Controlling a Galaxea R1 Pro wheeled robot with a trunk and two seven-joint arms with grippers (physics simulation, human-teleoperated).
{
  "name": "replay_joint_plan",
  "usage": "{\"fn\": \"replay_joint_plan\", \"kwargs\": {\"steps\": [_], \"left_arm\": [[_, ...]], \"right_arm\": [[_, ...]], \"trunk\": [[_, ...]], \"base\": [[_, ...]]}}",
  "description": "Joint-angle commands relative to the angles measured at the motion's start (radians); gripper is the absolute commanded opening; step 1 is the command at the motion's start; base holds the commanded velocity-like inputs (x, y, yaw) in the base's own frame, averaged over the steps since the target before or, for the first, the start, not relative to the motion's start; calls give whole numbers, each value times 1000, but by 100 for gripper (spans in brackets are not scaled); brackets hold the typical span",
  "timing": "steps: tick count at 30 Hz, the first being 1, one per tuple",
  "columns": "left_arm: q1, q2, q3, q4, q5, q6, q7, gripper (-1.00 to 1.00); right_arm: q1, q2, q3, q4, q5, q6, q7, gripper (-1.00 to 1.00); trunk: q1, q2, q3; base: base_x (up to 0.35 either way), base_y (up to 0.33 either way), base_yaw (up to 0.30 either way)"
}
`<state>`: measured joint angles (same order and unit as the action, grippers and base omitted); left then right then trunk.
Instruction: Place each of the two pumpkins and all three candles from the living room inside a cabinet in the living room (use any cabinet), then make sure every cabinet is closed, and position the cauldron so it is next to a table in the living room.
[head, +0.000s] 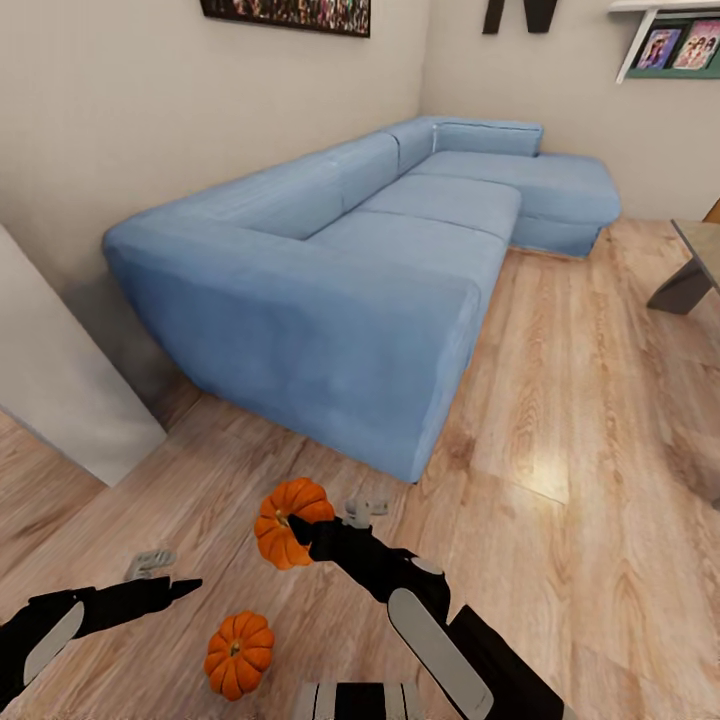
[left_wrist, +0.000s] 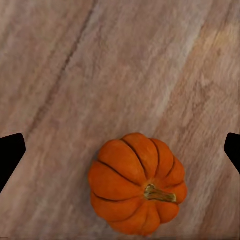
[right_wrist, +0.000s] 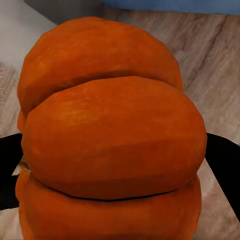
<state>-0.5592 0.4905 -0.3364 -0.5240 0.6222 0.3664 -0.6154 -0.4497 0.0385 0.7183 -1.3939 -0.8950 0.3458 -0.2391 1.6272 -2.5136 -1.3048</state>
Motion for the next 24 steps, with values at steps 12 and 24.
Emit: {"fn": "replay_joint_plan", "kwargs": {"steps": [12, 24], "left_arm": [[-1, -15, -9, 13, 5, 7, -1, 100], [0, -30, -18, 13, 2, 6, -2, 100]], "right_arm": [[6, -61, -2, -152, -21, 19, -5, -100], [6, -62, -1, -154, -22, 22, -8, -100]], "trunk": [[5, -3, -47], [11, -6, -94]], "base": [[0, 0, 0], [0, 0, 0]]}}
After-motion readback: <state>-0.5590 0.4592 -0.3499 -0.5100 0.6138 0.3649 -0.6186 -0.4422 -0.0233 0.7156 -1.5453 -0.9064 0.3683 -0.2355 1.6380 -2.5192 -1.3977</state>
